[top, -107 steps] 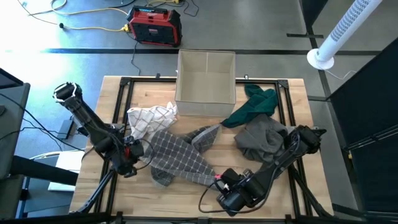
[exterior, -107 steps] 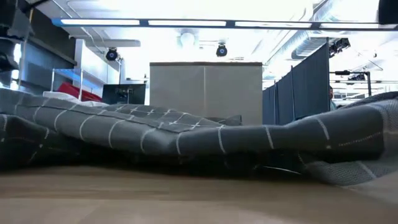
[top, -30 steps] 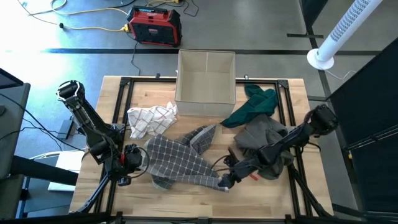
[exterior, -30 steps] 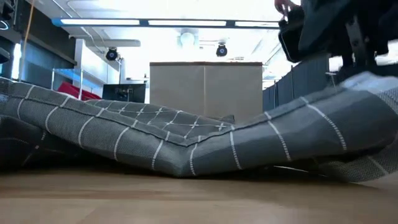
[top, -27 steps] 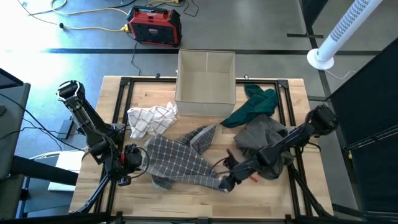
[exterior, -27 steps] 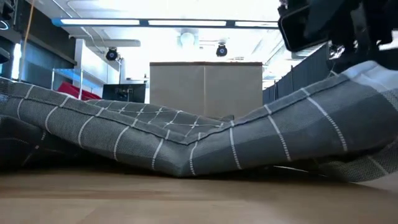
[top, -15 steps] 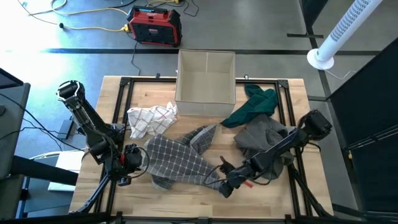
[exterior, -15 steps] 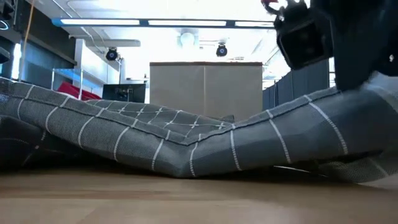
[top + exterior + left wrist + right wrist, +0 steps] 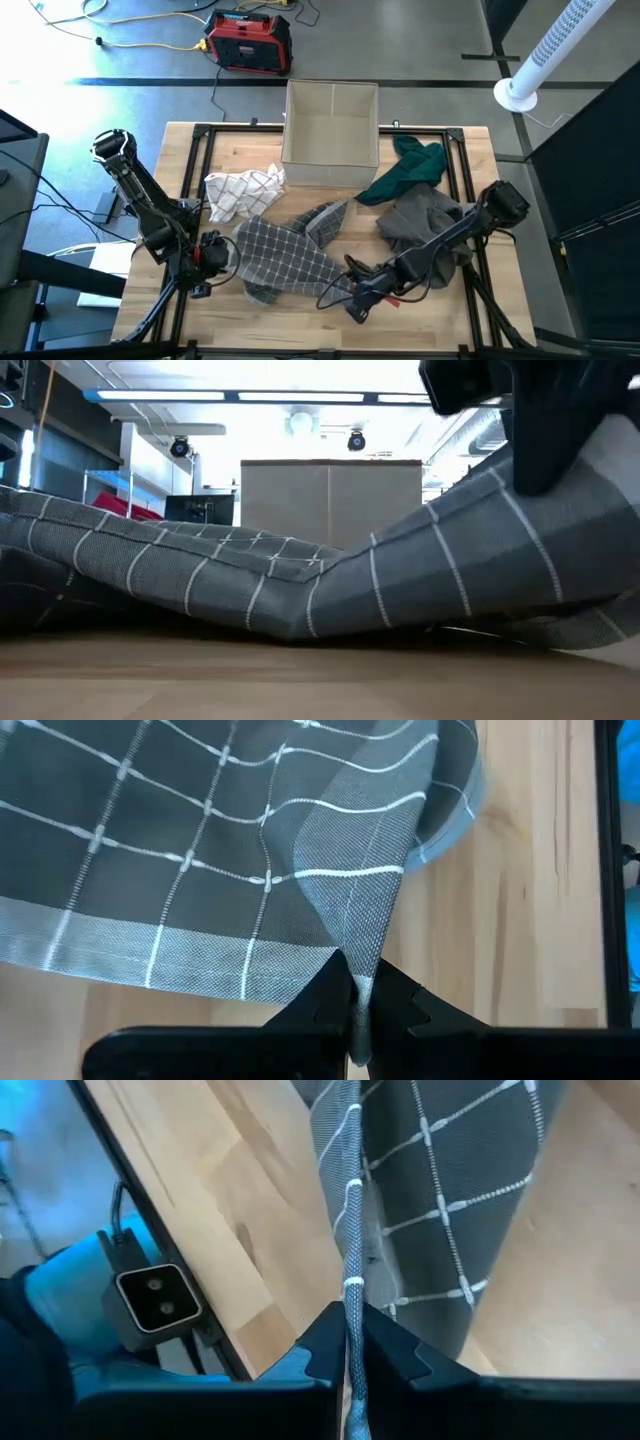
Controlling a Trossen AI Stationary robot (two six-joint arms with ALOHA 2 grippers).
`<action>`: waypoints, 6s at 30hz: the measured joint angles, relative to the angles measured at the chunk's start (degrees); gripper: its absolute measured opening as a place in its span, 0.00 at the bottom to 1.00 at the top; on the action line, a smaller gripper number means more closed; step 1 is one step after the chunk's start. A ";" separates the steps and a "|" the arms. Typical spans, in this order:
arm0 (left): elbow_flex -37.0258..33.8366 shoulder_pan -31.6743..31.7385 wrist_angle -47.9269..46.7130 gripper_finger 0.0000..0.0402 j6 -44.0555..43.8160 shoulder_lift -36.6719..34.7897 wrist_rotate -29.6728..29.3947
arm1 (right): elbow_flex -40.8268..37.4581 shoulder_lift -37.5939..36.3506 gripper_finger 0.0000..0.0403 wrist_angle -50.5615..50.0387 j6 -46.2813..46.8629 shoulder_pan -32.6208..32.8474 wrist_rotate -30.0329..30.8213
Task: Fold towel
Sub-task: Fold the grey checkered towel
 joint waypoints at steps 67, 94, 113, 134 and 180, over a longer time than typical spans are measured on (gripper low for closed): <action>41.12 -14.80 58.05 0.00 90.67 0.84 -42.16 | 64.37 -0.06 0.00 3.82 -101.15 24.24 60.82; 47.02 -14.78 74.30 0.00 116.86 6.74 -17.28 | 64.29 0.00 0.00 35.70 -135.23 26.51 37.81; 70.81 -15.21 68.91 0.00 129.78 24.37 -21.35 | 64.27 0.32 0.00 47.11 -148.38 30.19 29.53; 79.67 -15.25 70.42 0.00 141.03 29.52 -43.11 | 64.32 0.15 0.00 62.61 -163.13 32.85 50.48; 79.54 -23.81 68.27 0.00 134.86 29.94 -34.65 | 64.27 -0.74 0.00 45.57 -128.32 33.07 33.64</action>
